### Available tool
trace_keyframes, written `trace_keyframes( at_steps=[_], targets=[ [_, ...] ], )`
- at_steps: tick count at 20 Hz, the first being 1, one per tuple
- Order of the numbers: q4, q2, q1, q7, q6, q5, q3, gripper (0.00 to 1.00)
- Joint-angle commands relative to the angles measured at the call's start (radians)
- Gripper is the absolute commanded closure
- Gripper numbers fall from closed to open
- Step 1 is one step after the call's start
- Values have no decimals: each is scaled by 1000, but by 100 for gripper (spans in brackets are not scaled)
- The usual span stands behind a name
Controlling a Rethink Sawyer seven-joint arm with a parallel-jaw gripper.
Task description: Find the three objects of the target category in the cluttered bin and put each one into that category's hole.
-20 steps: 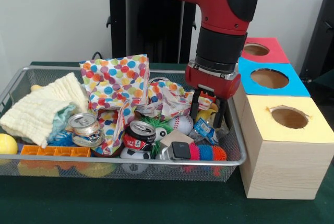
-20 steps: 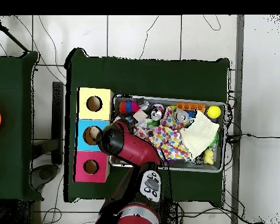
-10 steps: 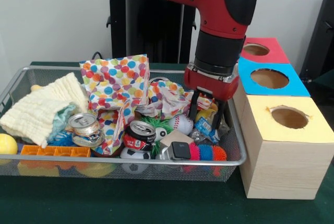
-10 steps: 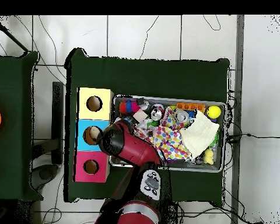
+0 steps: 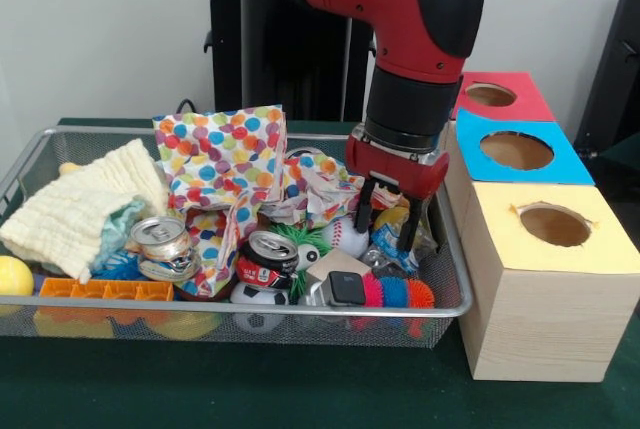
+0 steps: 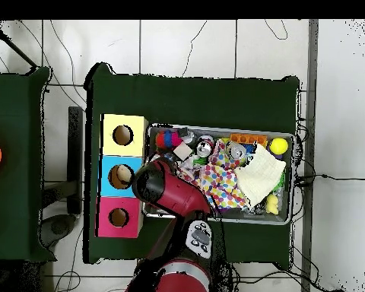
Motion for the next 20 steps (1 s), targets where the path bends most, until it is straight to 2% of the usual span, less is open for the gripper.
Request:
trace_keyframes(
  at_steps=[1, 9, 13, 16, 20],
  targets=[
    [49, 68, -32, 167, -8, -29, 121, 0],
    [83, 47, -29, 180, 4, -24, 145, 0],
    [104, 25, -48, 193, -25, -28, 189, 0],
    [124, 7, -89, 208, -62, -34, 249, 0],
    [113, 7, -50, 226, -40, -3, 217, 0]
  ],
)
